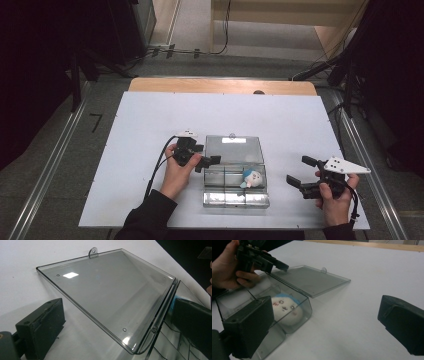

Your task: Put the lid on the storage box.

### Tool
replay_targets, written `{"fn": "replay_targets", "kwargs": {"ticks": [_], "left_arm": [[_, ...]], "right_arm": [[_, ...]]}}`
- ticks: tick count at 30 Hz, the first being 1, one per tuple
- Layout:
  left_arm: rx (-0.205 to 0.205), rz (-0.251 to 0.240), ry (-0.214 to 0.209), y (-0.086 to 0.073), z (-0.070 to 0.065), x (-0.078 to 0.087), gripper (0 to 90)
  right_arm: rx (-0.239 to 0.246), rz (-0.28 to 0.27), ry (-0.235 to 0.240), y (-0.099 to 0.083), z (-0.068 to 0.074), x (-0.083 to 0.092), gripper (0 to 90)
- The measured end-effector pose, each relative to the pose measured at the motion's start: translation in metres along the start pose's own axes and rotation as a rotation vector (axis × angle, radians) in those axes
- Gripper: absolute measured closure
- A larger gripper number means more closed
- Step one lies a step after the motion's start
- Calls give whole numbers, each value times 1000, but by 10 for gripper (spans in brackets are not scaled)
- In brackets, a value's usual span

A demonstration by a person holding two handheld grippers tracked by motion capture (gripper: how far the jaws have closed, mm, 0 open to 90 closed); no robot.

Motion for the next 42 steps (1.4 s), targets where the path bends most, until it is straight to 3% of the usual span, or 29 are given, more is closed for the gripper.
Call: {"fn": "replay_targets", "kwargs": {"ticks": [10, 19, 33, 42], "left_arm": [[4, 6, -7, -1, -1, -4, 0], [17, 4, -8, -2, 0, -4, 6], [31, 0, -30, -1, 2, -3, 39], [41, 4, -5, 0, 3, -3, 76]], "right_arm": [[-6, 24, 22, 21, 8, -14, 0], [-35, 67, 38, 36, 6, -33, 0], [-74, 101, 68, 48, -1, -63, 0], [-128, 119, 107, 47, -3, -80, 0]]}}
Point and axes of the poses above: each handheld gripper's, and its own axes: x roughly backward along the jaws, y roughly out of its top, z roughly to its left, the point moved 8 cm from there along -x, roughly forward along the jaws, and after that the axes turned 11 degrees about z, right-handed, at the moved point
